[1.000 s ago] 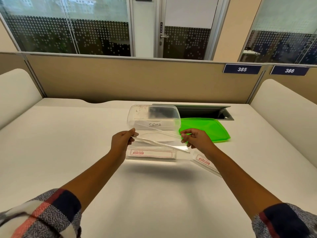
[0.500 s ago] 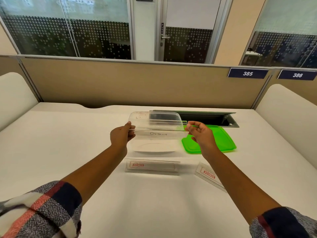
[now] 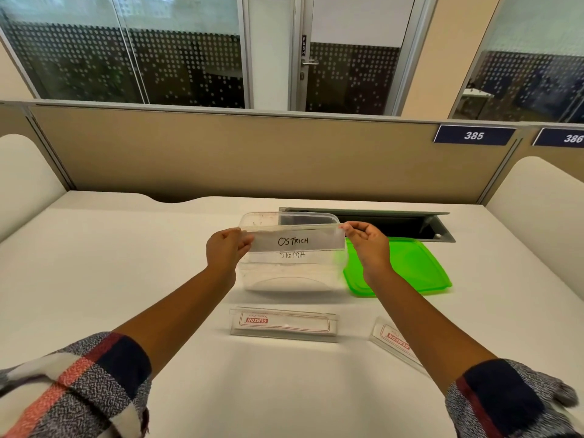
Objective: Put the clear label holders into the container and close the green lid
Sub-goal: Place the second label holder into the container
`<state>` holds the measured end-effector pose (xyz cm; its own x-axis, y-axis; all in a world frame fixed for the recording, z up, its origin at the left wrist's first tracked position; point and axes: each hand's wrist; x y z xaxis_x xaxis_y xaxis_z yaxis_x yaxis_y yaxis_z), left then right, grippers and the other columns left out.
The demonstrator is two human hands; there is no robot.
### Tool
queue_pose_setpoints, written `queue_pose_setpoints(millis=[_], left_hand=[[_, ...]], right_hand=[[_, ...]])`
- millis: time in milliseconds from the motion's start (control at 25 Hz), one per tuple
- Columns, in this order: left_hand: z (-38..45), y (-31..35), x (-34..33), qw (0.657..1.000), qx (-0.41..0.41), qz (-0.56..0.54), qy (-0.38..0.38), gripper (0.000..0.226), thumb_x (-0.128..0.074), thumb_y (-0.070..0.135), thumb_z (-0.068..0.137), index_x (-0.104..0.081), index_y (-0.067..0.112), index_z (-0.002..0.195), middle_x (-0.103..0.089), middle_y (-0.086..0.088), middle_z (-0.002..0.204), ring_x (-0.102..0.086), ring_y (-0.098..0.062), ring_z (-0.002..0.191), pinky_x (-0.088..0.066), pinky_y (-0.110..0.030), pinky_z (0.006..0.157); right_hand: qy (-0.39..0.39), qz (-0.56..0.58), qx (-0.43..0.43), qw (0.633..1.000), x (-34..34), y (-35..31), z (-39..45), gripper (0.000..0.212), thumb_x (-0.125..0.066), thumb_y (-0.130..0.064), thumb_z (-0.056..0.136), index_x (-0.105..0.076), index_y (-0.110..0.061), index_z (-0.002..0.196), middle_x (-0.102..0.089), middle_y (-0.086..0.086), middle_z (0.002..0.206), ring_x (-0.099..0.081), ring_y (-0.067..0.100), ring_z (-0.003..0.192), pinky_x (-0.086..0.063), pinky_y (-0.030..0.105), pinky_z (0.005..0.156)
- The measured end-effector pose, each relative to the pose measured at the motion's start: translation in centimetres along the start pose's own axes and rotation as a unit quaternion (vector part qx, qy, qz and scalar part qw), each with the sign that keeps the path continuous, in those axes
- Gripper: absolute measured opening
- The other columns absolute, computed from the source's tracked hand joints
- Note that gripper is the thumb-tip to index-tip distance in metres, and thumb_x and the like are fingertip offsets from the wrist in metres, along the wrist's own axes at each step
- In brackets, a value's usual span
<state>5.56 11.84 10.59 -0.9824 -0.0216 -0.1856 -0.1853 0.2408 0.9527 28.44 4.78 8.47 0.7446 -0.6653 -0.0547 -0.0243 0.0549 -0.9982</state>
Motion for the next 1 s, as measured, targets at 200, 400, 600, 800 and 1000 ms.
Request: queue_pose_setpoints(millis=[200, 400, 600, 800, 1000], left_hand=[[1.2, -0.5, 0.0, 1.000, 0.007, 0.029, 0.004, 0.028, -0.043, 0.008, 0.095, -0.050, -0.001, 0.120, -0.057, -0.015, 0.116, -0.063, -0.022, 0.089, -0.051, -0.033, 0.090], [1.7, -0.5, -0.1, 0.998, 0.039, 0.032, -0.023, 0.032, -0.041, 0.008, 0.095, -0.046, -0.002, 0.125, -0.052, -0.019, 0.131, -0.062, -0.022, 0.093, -0.052, -0.034, 0.090], [1.9, -0.4, -0.2, 0.993, 0.074, 0.066, -0.056, 0.024, -0.041, 0.004, 0.092, -0.048, 0.002, 0.116, -0.050, -0.017, 0.135, -0.060, -0.029, 0.101, -0.049, -0.039, 0.095], [2.2, 0.3, -0.7, 0.963, 0.058, 0.256, -0.058, 0.019, -0.045, 0.004, 0.090, -0.052, 0.002, 0.107, -0.054, -0.014, 0.106, -0.055, -0.028, 0.091, -0.050, -0.032, 0.072], [3.5, -0.4, -0.8, 0.905, 0.004, 0.425, -0.007, 0.022, -0.042, 0.010, 0.091, -0.057, -0.002, 0.101, -0.051, -0.022, 0.113, -0.043, -0.026, 0.093, -0.043, -0.037, 0.088]], right_hand=[[0.023, -0.036, -0.022, 0.999, -0.3, 1.1, 0.7, 0.021, -0.066, -0.008, 0.083, -0.066, 0.003, 0.101, -0.066, 0.008, 0.086, -0.059, -0.004, 0.063, -0.043, -0.002, 0.054], [0.042, 0.003, -0.029, 0.999, -0.8, 1.4, 0.6, 0.024, -0.065, -0.011, 0.084, -0.066, 0.001, 0.105, -0.066, 0.009, 0.097, -0.057, 0.004, 0.072, -0.047, 0.001, 0.060], [0.065, -0.019, -0.054, 0.996, -1.0, 0.8, 0.2, 0.029, -0.065, -0.027, 0.085, -0.068, -0.005, 0.104, -0.067, 0.007, 0.095, -0.056, 0.010, 0.077, -0.042, 0.000, 0.050], [0.065, -0.091, -0.117, 0.987, -0.8, 0.5, 0.4, 0.051, -0.044, -0.056, 0.088, -0.072, -0.016, 0.099, -0.062, -0.001, 0.090, -0.056, 0.018, 0.085, -0.040, 0.030, 0.074], [0.058, -0.168, -0.121, 0.977, -0.5, 0.9, 0.7, 0.059, -0.034, -0.061, 0.090, -0.072, -0.017, 0.102, -0.060, 0.006, 0.099, -0.055, 0.025, 0.096, -0.040, 0.035, 0.085]])
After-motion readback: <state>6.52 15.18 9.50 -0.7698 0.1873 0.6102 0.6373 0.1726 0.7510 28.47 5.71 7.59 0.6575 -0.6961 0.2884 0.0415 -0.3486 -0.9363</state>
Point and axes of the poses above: each hand's wrist, its own z-axis towards the middle knuckle, its own x-axis out of the back of the hand, y = z × x
